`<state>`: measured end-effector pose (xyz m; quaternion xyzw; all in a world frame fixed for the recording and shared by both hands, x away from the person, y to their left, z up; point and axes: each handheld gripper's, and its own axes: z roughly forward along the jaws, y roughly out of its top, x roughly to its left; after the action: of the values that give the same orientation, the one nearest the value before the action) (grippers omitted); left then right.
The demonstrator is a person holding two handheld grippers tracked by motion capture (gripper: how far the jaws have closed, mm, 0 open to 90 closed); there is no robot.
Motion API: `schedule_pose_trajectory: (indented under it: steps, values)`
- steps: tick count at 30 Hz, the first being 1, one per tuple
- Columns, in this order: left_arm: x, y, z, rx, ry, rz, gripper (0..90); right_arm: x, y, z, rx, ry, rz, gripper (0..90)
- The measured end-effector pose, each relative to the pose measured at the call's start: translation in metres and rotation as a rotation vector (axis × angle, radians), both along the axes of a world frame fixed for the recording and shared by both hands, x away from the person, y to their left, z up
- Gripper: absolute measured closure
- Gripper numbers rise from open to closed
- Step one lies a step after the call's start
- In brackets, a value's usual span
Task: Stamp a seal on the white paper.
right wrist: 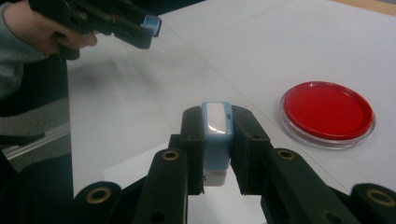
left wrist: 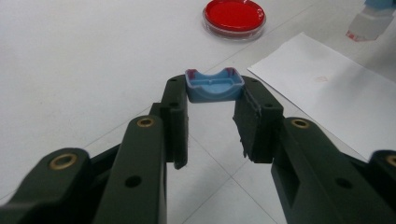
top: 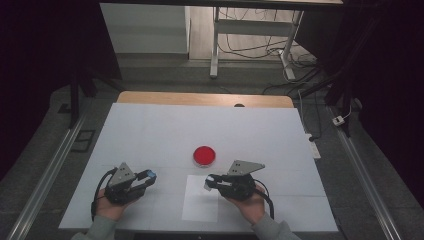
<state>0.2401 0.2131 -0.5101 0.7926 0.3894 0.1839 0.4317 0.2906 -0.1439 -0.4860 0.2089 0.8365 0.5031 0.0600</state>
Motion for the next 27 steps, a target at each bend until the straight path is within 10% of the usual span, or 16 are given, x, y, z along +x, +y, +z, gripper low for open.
schedule_pose_trajectory:
  steps: [27]
  values:
    - [0.0,0.0,0.0,0.003,-0.002,0.0,65.9,0.001,0.018,-0.017,-0.081,-0.016,0.086,75.1]
